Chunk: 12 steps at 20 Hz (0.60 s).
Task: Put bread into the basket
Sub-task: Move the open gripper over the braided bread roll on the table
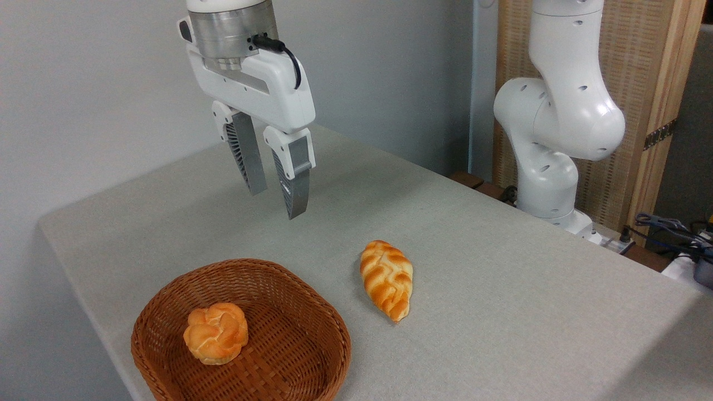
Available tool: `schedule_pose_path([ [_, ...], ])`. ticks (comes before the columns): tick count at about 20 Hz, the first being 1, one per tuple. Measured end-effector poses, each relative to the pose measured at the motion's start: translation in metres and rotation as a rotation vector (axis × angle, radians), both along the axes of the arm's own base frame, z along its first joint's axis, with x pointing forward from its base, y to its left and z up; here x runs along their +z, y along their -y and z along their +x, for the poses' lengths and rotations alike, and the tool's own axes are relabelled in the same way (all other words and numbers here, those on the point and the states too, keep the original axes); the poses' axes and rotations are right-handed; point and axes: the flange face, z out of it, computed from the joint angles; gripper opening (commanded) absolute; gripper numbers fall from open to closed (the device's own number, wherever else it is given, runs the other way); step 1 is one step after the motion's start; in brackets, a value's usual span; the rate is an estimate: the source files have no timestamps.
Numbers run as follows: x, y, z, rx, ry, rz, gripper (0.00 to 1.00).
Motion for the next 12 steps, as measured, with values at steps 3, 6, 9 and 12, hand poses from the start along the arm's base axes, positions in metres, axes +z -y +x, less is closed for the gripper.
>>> schedule_pose_path([
  [3, 0.0011, -0.0013, -0.0012, 0.002, -0.003, 0.000, 1.00],
  [6, 0.0039, -0.0033, -0.0024, 0.005, 0.003, 0.000, 1.00],
  [9, 0.0043, -0.0037, -0.0026, 0.006, 0.003, -0.001, 1.00],
  [12, 0.0042, -0.0040, -0.0026, 0.006, 0.003, -0.001, 1.00],
])
